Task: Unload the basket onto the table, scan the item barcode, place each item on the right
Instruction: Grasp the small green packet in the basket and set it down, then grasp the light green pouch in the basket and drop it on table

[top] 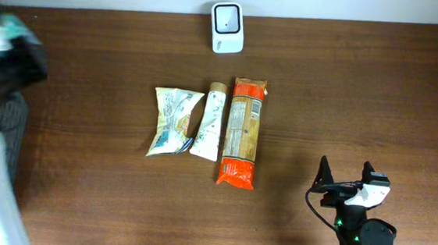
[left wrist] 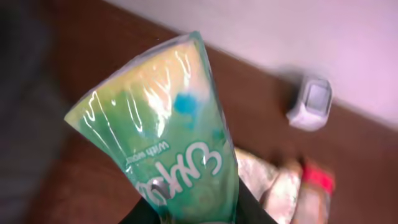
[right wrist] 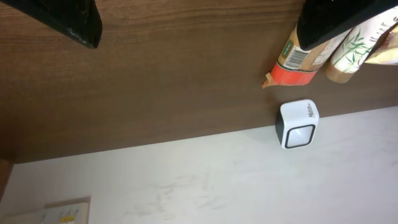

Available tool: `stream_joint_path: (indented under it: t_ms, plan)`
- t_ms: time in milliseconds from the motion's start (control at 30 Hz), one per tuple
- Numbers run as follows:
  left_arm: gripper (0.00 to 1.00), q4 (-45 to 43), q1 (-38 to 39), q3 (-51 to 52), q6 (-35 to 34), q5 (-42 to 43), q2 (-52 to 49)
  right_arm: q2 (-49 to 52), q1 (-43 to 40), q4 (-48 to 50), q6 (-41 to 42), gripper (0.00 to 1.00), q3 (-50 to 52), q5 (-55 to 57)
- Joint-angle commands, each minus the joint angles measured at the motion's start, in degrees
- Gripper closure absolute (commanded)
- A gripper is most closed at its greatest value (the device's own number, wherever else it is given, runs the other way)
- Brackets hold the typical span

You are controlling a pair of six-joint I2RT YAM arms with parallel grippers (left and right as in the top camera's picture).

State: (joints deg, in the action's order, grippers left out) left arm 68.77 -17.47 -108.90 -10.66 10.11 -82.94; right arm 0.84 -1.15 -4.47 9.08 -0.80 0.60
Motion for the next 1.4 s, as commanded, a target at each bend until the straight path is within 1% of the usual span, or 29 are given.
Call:
stream_joint_path:
  t_ms: [0, 100, 200, 300, 367, 400, 433, 467, 500, 533, 567, 633, 667, 700, 800, 867, 933, 967, 1000, 1033, 1100, 1167, 1200, 1267, 1367]
  plan:
    - [0.98, -0.4, 10.6, 8.8, 1.8, -3.7, -6.5, -0.4, -0.5, -0.2, 0.2, 0.01, 0.5, 0.1]
    - [0.98, -2.3, 15.4, 15.5, 1.8, -8.8, -13.5, -0.4, -0.5, -0.2, 0.2, 0.01, 0.5, 0.1]
    - [0.98, -7.6, 18.8, 21.1, 3.1, -9.0, -22.0, -0.4, -0.5, -0.2, 0.2, 0.01, 0.5, 0.1]
    - [0.97, -12.0, 20.6, 23.5, 3.9, -9.0, -29.7, -0.4, -0.5, -0.2, 0.2, 0.01, 0.5, 0.1]
    - [0.93, -12.3, 20.9, 23.6, 3.9, -9.0, -34.4, -0.4, -0.5, -0.2, 0.2, 0.01, 0.5, 0.1]
    - [0.89, -12.2, 20.9, 23.6, 3.8, -8.6, -36.4, -0.4, -0.5, -0.2, 0.2, 0.01, 0.5, 0.1]
    - [0.73, -11.5, 20.9, 23.6, 3.9, -6.9, -37.6, -0.4, -0.5, -0.2, 0.2, 0.01, 0.5, 0.1]
    - [0.50, -10.7, 20.9, 23.6, 3.9, -5.7, -38.1, -0.4, -0.5, -0.2, 0.2, 0.01, 0.5, 0.1]
    - [0.23, -9.9, 20.9, 23.6, 3.9, -5.0, -38.1, -0.4, -0.5, -0.2, 0.2, 0.01, 0.5, 0.1]
    - [0.05, -9.2, 20.9, 23.3, 3.9, -5.0, -37.8, -0.4, -0.5, -0.2, 0.2, 0.01, 0.5, 0.1]
    - [0.01, -8.3, 20.8, 22.4, 3.9, -5.0, -37.6, -0.4, -0.5, -0.2, 0.2, 0.01, 0.5, 0.1]
    - [0.01, -4.2, 20.4, 17.5, 4.0, -6.3, -36.0, -0.4, -0.5, -0.2, 0.2, 0.01, 0.5, 0.1]
    - [0.01, -0.2, 20.1, 11.2, 4.0, -8.5, -33.7, -0.4, -0.5, -0.2, 0.2, 0.01, 0.5, 0.1]
    - [0.01, 1.7, 19.8, 7.8, 4.0, -9.7, -32.6, -0.4, -0.5, -0.2, 0.2, 0.01, 0.5, 0.1]
    - [0.01, 9.2, 17.8, -9.9, 3.9, -14.3, -26.5, -0.4, -0.5, -0.2, 0.2, 0.01, 0.5, 0.1]
    - [0.01, 11.2, 14.9, -18.3, 3.9, -16.2, -22.6, -0.4, -0.5, -0.2, 0.2, 0.01, 0.5, 0.1]
    - [0.01, 11.3, 9.7, -22.4, 3.8, -19.3, -18.0, -0.4, -0.5, -0.2, 0.2, 0.01, 0.5, 0.1]
    - [0.01, 11.1, 6.8, -22.9, 2.8, -20.2, -16.3, -0.4, -0.5, -0.2, 0.2, 0.01, 0.5, 0.1]
    - [0.01, 11.2, 2.1, -22.8, -0.2, -21.7, -14.2, -0.4, -0.5, -0.2, 0.2, 0.01, 0.5, 0.1]
    - [0.01, 11.3, -2.1, -22.8, -1.7, -22.2, -13.0, -0.4, -0.5, -0.2, 0.2, 0.01, 0.5, 0.1]
    - [0.01, 11.4, -9.6, -22.8, -3.1, -22.2, -12.5, -0.4, -0.5, -0.2, 0.2, 0.01, 0.5, 0.1]
    - [0.01, 10.9, -20.7, -21.6, -4.8, -22.2, -13.5, -0.4, -0.5, -0.2, 0.2, 0.01, 0.5, 0.1]
    - [0.01, 10.6, -24.4, -20.7, -5.5, -22.2, -14.3, -0.4, -0.5, -0.2, 0.2, 0.01, 0.5, 0.1]
    - [0.01, 8.7, -31.0, -17.2, -8.3, -22.1, -16.4, -0.4, -0.5, -0.2, 0.2, 0.01, 0.5, 0.1]
    - [0.00, 3.5, -37.1, -8.3, -9.3, -21.7, -18.9, -0.4, -0.5, -0.2, 0.2, 0.01, 0.5, 0.1]
